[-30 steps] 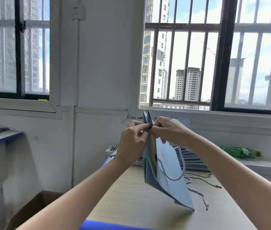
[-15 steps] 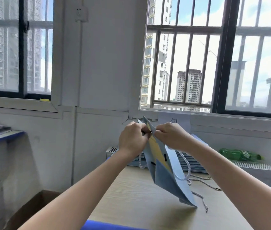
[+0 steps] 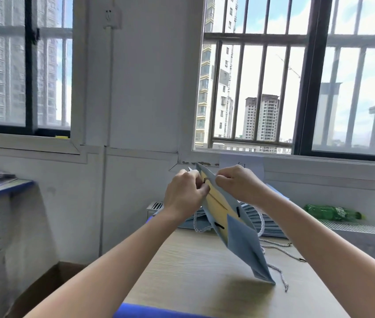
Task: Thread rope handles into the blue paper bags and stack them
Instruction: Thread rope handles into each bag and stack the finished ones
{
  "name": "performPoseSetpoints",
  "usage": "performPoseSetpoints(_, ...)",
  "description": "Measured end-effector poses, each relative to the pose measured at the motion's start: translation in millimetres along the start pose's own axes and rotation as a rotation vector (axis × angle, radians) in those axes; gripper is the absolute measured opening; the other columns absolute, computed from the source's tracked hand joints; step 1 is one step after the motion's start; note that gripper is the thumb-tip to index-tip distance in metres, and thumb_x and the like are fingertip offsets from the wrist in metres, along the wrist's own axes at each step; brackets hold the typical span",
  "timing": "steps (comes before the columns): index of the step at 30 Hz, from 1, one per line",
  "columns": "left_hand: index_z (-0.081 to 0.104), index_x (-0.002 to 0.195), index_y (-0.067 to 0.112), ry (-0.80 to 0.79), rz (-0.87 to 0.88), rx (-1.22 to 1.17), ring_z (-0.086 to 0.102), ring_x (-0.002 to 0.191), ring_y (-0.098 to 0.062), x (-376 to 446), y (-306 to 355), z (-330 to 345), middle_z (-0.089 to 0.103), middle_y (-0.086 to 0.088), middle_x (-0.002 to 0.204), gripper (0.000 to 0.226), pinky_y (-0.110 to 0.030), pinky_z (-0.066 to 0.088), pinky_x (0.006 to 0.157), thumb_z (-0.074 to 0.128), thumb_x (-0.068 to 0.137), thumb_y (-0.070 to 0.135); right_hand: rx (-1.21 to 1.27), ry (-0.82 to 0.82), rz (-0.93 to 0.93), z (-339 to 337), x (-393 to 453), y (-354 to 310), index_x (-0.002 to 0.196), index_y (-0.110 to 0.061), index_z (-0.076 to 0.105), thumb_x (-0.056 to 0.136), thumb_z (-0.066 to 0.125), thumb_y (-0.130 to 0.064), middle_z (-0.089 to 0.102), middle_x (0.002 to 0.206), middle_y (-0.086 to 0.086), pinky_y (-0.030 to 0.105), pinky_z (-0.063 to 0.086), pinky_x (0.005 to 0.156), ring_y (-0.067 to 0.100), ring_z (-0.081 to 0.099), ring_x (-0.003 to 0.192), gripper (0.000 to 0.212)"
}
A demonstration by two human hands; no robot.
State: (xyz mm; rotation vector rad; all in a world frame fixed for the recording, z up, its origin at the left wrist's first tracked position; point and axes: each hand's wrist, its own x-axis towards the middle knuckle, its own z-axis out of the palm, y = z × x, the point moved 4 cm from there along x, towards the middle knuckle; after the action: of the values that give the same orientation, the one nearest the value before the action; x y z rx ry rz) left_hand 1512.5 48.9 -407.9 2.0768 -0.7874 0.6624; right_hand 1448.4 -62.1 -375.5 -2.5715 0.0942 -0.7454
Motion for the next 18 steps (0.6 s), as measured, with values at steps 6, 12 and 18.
performPoseSetpoints(6,0.061,0.089,0.007,0.015,-0.01,-0.032,0.054,0.085,-0.026,-1,5,3,0.049,-0.005,0.09,0.017,-0.027,0.034,0.068,0.055,0.092,0.023,0.116,-0.018,0.054,3,2,6,0.064,0.002,0.055,0.086,0.055,-0.023,0.035,0.056,0.014,0.024,0.022,0.047,0.014,0.029,0.053,0.033)
performPoseSetpoints(12,0.064,0.093,-0.001,0.038,0.039,-0.041,0.049,0.082,-0.03,-4,8,0,0.045,-0.006,0.088,0.018,-0.025,0.027,0.063,0.047,0.087,0.002,0.393,-0.014,0.109,-1,0,25,0.097,-0.014,0.074,0.09,0.06,-0.012,0.033,0.033,-0.012,0.021,0.015,0.041,0.01,0.016,0.042,0.015)
performPoseSetpoints(18,0.067,0.112,0.01,0.039,0.144,-0.088,0.05,0.074,-0.021,-3,16,1,0.045,-0.004,0.095,0.034,-0.021,0.034,0.064,0.049,0.085,0.0,0.34,0.191,0.074,-15,6,37,0.097,-0.014,0.074,0.089,0.062,-0.018,0.058,0.058,-0.018,0.01,0.03,0.033,-0.008,0.043,0.033,0.015)
